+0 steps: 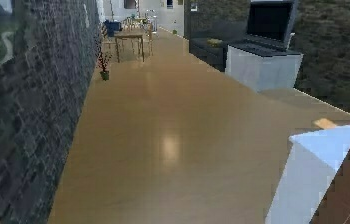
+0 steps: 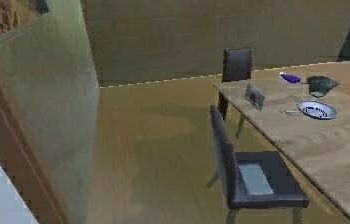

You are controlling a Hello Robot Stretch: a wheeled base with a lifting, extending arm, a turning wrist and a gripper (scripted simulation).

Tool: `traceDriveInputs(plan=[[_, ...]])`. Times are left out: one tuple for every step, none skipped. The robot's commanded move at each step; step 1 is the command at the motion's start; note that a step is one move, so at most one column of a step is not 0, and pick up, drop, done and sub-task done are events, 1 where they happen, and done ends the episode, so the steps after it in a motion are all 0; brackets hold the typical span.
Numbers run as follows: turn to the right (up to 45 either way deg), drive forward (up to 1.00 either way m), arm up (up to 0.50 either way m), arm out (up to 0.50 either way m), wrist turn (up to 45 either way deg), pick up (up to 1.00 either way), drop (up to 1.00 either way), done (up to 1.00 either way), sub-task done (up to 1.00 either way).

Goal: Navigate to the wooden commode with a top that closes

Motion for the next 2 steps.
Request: traceDriveInputs(plan=[[-3.0,0.0,0.0,0.0,0.0,0.0,0.0,0.0,0.0],[0.0,1.0,0.0,0.0,0.0,0.0,0.0,0.0,0.0]])
